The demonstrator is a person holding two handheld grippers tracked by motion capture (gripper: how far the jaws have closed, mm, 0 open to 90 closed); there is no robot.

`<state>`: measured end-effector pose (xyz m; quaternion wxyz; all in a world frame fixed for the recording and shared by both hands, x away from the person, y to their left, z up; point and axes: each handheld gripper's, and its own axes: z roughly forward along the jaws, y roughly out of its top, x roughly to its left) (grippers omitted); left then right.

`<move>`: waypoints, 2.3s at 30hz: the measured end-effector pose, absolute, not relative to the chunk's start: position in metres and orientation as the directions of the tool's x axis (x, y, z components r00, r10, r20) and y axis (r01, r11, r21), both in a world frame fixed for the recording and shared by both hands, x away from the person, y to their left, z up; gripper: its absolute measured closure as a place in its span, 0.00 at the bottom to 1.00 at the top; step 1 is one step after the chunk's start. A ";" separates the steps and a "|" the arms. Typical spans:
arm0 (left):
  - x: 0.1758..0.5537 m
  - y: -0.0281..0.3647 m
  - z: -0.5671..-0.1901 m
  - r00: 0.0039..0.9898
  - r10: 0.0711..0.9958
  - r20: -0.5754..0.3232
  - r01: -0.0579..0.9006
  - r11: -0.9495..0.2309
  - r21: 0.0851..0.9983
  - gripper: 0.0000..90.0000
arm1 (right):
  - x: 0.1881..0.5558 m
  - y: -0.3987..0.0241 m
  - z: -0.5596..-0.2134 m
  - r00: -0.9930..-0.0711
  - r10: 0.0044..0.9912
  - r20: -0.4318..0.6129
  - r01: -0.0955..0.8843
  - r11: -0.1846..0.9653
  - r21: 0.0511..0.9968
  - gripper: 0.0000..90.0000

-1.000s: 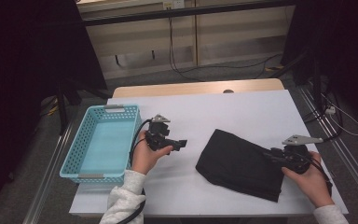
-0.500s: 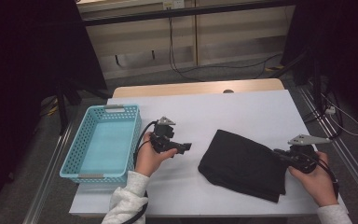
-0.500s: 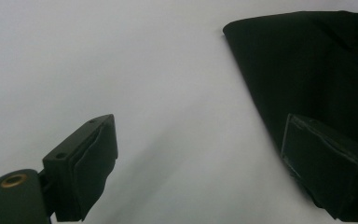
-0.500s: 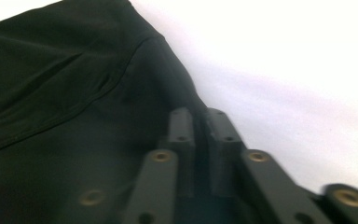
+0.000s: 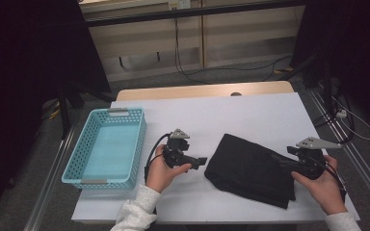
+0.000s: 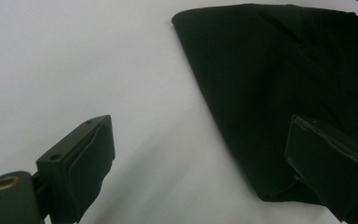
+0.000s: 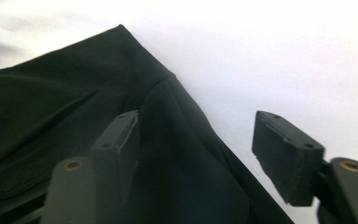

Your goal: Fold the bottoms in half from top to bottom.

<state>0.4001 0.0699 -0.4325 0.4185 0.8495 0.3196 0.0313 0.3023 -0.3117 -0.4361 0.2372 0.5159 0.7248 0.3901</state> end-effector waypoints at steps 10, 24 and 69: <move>0.388 0.054 -0.445 0.818 0.541 -0.197 0.496 -0.489 0.717 0.16 | 0.303 -0.308 -0.440 -0.348 0.937 0.032 0.558 0.179 0.810 0.26; 0.376 0.049 -0.457 0.816 0.527 -0.237 0.530 -0.520 0.670 0.30 | 0.302 -0.306 -0.441 -0.354 0.935 0.040 0.559 0.177 0.810 0.24; 0.455 0.073 -0.432 0.726 0.609 -0.320 0.667 -0.511 0.541 0.91 | 0.291 -0.310 -0.436 -0.354 0.934 0.045 0.535 0.163 0.829 0.21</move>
